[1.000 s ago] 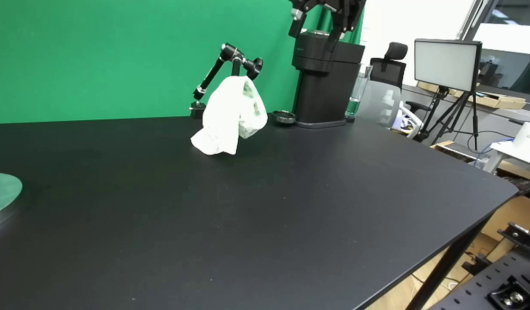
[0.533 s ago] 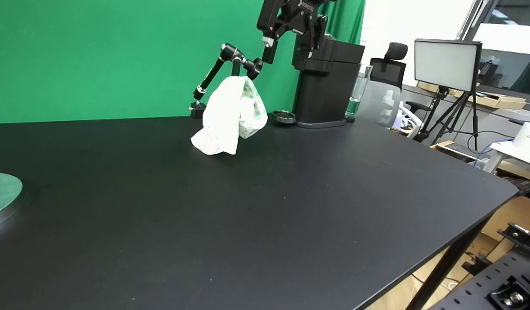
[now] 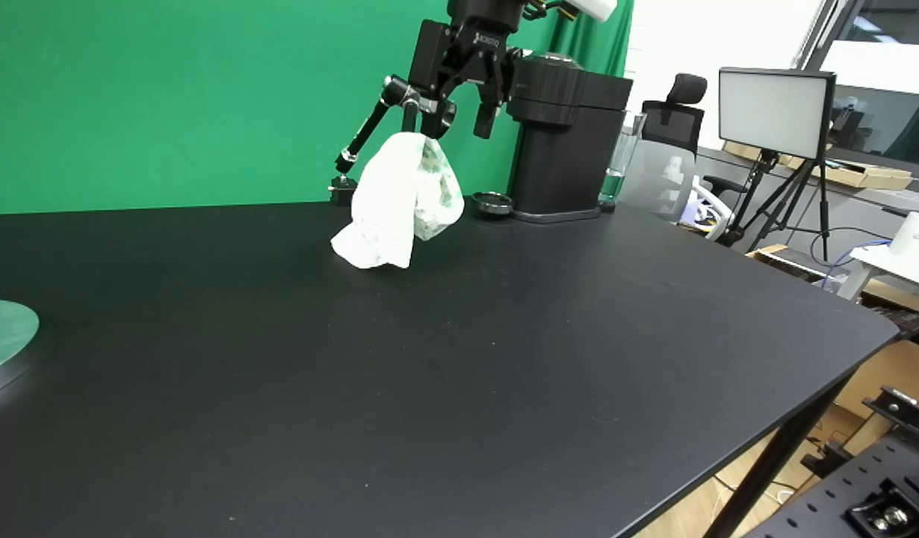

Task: Take the cloth off the stand and put it on the table

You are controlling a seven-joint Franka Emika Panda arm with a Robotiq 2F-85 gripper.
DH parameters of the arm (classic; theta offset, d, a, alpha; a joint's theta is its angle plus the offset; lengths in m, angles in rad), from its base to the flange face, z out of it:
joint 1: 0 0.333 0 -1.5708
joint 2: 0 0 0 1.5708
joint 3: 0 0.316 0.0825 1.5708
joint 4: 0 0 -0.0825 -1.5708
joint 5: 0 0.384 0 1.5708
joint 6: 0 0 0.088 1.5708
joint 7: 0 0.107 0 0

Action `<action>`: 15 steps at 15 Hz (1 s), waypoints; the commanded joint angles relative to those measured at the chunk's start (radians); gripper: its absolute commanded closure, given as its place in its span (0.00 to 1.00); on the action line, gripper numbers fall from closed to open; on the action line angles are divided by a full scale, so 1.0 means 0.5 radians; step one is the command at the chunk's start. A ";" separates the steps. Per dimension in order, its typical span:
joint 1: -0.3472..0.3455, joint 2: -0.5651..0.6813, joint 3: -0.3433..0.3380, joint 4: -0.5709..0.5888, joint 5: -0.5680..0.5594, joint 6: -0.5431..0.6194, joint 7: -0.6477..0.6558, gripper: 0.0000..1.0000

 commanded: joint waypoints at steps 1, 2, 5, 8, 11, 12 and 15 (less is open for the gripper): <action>-0.018 0.075 0.055 0.075 -0.032 0.055 0.005 0.25; -0.020 0.089 0.065 0.081 -0.034 0.072 0.005 0.25; -0.027 0.107 0.078 0.095 -0.045 0.083 0.027 0.47; -0.034 0.112 0.082 0.102 -0.039 0.080 0.023 0.68; -0.040 0.119 0.085 0.107 -0.032 0.085 0.007 0.88; -0.041 0.122 0.086 0.109 -0.029 0.085 0.005 0.96; -0.041 0.128 0.098 0.105 -0.013 0.074 -0.026 1.00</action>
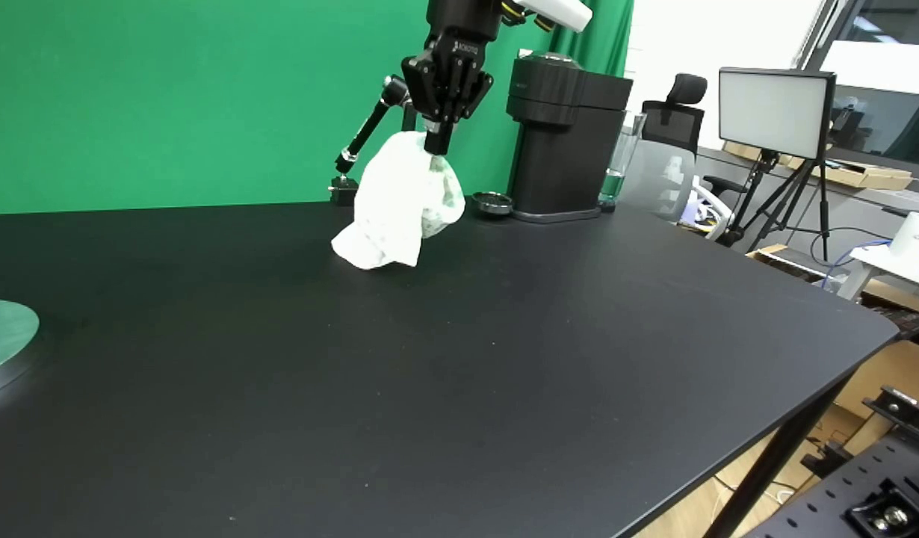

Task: Take the cloth off the stand and put it on the table

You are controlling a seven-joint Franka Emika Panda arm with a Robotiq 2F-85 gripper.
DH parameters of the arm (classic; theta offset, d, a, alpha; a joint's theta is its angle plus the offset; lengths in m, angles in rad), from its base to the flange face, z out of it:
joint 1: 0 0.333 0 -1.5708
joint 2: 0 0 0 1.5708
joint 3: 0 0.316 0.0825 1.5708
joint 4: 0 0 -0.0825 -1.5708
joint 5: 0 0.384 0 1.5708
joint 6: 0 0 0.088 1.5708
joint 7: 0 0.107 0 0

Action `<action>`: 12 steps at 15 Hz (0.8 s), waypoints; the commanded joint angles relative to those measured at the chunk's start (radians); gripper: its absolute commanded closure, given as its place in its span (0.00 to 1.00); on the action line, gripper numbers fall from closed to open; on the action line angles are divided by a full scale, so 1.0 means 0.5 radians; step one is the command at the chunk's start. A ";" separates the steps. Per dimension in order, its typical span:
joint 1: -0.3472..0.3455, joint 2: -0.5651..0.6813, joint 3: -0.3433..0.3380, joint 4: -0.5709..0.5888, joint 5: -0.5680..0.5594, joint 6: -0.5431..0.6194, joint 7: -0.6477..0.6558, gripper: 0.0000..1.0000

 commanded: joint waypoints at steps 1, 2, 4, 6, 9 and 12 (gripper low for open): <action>-0.029 0.032 0.040 0.042 0.012 -0.024 -0.039 1.00; -0.031 0.033 0.051 0.039 0.030 -0.033 -0.064 1.00; -0.023 0.025 0.082 0.018 0.034 -0.030 -0.128 1.00; 0.005 0.004 0.109 -0.026 -0.042 0.009 -0.162 1.00; 0.059 -0.032 0.177 -0.101 -0.125 0.009 -0.202 1.00; 0.121 -0.032 0.255 -0.172 -0.196 0.035 -0.235 1.00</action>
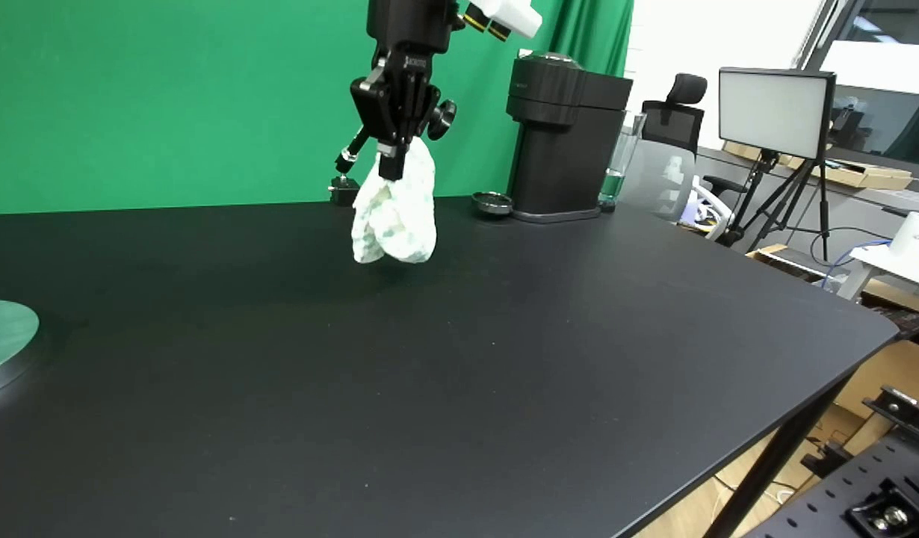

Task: Take the cloth off the stand and put it on the table

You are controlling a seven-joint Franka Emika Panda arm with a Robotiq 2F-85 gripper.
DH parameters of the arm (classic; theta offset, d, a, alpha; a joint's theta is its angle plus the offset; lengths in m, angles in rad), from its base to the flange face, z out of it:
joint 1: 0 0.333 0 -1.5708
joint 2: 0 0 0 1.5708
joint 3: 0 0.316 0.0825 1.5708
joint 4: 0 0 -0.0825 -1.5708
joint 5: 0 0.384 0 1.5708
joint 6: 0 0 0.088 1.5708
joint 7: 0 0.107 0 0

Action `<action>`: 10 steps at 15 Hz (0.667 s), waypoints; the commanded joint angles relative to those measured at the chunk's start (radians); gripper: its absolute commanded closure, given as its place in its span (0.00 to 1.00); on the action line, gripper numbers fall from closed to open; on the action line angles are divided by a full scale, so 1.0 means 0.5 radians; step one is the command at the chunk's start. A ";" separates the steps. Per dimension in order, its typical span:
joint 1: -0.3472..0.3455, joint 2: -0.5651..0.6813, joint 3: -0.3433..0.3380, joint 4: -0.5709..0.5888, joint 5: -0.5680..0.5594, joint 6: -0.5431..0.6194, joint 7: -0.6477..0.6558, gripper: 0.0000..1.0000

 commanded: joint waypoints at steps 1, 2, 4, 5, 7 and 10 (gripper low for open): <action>0.068 -0.048 0.082 -0.119 -0.080 0.034 -0.038 1.00; 0.084 -0.038 0.107 -0.135 -0.080 0.031 -0.050 1.00; 0.113 -0.018 0.159 -0.161 -0.043 0.000 -0.078 1.00; 0.126 -0.007 0.180 -0.171 -0.034 -0.012 -0.086 1.00; 0.145 0.016 0.213 -0.198 -0.031 -0.032 -0.092 1.00; 0.158 0.052 0.268 -0.230 0.029 -0.115 -0.116 1.00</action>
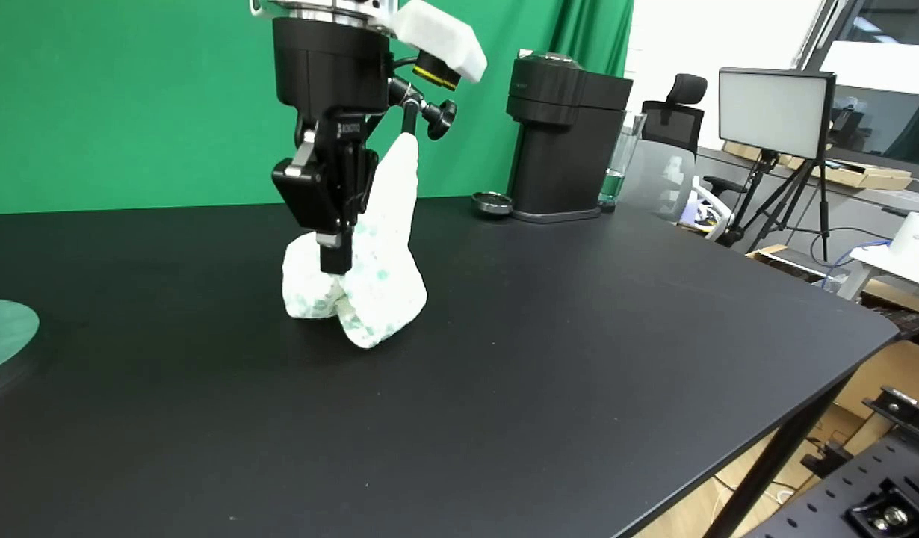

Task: Take the cloth off the stand and put it on the table

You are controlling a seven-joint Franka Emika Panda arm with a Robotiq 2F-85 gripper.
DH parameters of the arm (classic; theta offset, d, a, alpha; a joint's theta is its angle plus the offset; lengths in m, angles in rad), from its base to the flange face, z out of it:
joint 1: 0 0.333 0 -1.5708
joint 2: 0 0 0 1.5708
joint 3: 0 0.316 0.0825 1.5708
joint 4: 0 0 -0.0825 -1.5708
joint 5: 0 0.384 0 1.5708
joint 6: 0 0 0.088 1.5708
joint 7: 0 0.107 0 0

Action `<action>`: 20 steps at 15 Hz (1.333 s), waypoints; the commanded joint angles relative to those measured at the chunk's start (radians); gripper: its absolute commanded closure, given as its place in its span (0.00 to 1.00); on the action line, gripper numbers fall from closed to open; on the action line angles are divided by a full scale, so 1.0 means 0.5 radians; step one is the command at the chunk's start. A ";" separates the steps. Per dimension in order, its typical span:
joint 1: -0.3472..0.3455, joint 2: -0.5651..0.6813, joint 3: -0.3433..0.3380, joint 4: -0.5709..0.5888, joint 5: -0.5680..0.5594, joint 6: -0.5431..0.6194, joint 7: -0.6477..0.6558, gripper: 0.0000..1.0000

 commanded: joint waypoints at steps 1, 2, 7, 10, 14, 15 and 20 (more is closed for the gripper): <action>0.006 0.027 0.057 -0.034 0.079 -0.110 -0.047 1.00; 0.007 0.039 0.077 -0.044 0.112 -0.147 -0.059 1.00; 0.009 0.081 0.119 -0.062 0.161 -0.229 -0.063 0.72; 0.000 0.048 0.098 -0.072 0.146 -0.191 -0.029 0.53; 0.004 -0.097 0.051 -0.167 0.040 0.038 0.008 0.26; 0.004 -0.144 0.037 -0.201 0.011 0.122 0.019 0.19; 0.001 -0.404 -0.037 -0.385 -0.104 0.550 0.088 0.00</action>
